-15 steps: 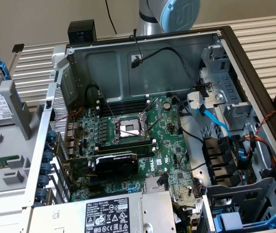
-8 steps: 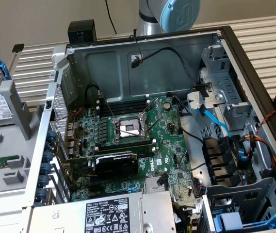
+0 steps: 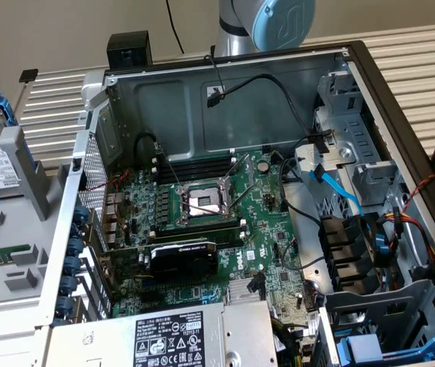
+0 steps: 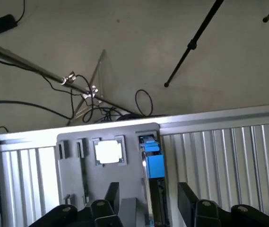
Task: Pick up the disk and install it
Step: 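Pick up the disk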
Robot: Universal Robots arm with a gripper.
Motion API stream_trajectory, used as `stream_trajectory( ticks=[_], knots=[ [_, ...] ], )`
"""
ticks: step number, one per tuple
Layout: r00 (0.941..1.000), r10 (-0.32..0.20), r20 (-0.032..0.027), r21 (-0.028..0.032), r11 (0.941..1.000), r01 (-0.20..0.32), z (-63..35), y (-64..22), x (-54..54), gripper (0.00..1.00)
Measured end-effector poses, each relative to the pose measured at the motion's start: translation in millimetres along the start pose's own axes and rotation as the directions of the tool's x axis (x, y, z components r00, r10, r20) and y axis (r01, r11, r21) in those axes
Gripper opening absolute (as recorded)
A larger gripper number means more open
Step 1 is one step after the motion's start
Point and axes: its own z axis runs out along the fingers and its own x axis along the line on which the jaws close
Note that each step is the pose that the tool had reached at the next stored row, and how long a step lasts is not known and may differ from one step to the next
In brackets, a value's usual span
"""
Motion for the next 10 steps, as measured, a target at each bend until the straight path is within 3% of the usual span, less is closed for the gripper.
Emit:
stream_trajectory(
  ticks=[1,5,10],
  knots=[
    [0.9998,-0.018,-0.0003,0.0008,0.9998,0.018,0.1,0.0,0.0,0.64],
    [0.9959,-0.091,-0.0020,0.0061,0.9959,0.091,0.9,0.0,0.0,0.64],
    [0.9836,-0.180,-0.0048,0.0127,0.9836,0.180,2.4,0.0,-0.1,0.64]
  ],
)
